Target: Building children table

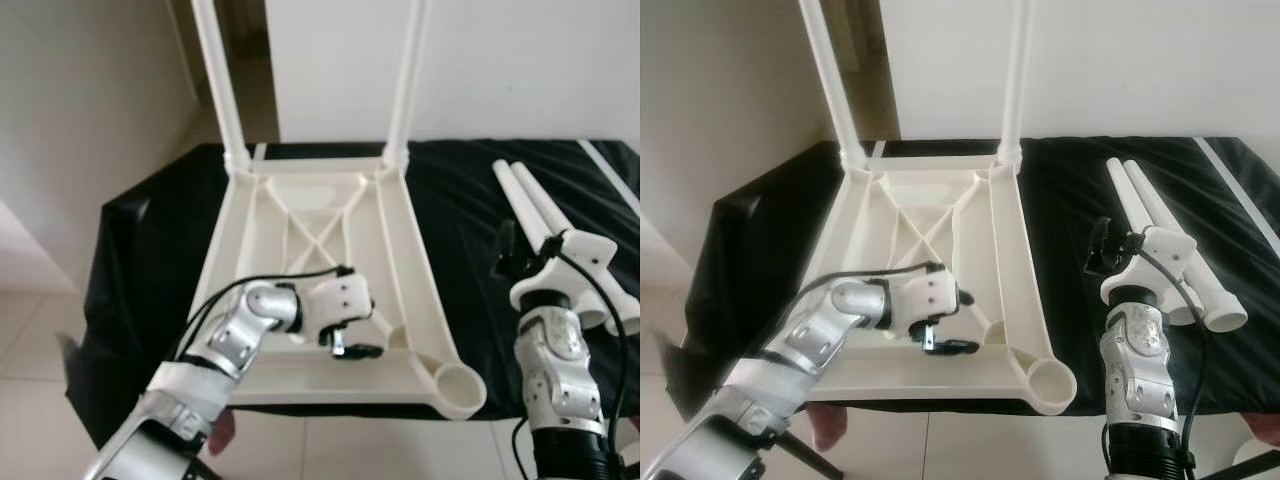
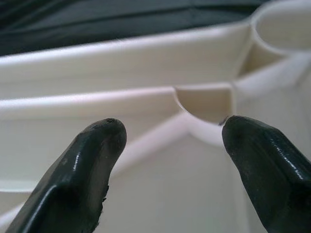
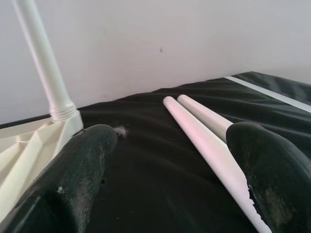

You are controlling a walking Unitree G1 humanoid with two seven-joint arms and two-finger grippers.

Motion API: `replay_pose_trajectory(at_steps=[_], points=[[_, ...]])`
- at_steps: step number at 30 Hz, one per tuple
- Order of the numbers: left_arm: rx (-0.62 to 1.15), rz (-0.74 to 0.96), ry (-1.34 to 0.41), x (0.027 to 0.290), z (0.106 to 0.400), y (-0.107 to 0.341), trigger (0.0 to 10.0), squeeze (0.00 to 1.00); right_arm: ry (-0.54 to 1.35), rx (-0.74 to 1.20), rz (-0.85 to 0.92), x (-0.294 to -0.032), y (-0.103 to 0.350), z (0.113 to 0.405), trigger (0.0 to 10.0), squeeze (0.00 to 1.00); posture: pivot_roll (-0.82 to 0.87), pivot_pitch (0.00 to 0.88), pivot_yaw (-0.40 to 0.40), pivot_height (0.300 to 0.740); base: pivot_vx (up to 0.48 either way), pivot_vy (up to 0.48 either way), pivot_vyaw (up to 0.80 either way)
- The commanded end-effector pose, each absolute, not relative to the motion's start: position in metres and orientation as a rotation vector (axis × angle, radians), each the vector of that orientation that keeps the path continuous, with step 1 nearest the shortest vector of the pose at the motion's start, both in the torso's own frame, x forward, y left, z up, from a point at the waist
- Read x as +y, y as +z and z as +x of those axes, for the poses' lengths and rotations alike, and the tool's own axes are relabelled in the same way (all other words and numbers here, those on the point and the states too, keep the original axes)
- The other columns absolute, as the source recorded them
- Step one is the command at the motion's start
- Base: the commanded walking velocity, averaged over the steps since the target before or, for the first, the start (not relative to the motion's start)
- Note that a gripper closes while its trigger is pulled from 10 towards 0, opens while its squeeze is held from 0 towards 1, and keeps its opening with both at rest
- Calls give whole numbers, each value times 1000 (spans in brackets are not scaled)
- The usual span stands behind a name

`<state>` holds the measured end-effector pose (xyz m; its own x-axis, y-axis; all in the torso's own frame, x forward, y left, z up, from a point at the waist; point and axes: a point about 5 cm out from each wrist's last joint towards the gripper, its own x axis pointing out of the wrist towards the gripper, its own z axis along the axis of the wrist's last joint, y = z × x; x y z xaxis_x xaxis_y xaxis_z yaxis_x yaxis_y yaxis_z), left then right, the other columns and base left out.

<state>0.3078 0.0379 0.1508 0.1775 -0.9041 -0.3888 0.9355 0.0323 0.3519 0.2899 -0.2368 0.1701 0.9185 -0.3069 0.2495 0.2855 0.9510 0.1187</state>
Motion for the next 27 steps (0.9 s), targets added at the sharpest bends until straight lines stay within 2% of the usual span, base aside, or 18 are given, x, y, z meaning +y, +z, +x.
replay_pose_trajectory(at_steps=[1,5,7,12,15,21,27], points=[[-104,581,-884,47,332,164,10000,0,-310,-256,81,-237,168,288,10000,0,1,0,28,740,0,0,0],[-163,531,-869,45,330,174,10000,0,-312,-252,80,-237,167,287,10000,0,1,0,31,740,0,0,0],[-160,422,-957,44,321,178,10000,0,-313,-248,78,-237,166,287,10000,0,2,0,31,740,0,0,0],[-161,289,-1064,44,307,185,10000,0,-332,-227,55,-239,162,286,10000,0,8,0,29,740,0,0,0],[-214,167,-1095,40,294,197,10000,0,-459,-165,2,-258,150,282,10000,0,17,0,23,740,0,0,0],[-222,87,-1070,37,295,198,10000,0,-504,-155,-41,-267,150,281,10000,0,17,0,17,740,0,0,0],[-255,98,-1070,30,292,195,10000,0,-540,-144,-54,-274,150,280,10000,0,13,0,17,740,0,0,0]])
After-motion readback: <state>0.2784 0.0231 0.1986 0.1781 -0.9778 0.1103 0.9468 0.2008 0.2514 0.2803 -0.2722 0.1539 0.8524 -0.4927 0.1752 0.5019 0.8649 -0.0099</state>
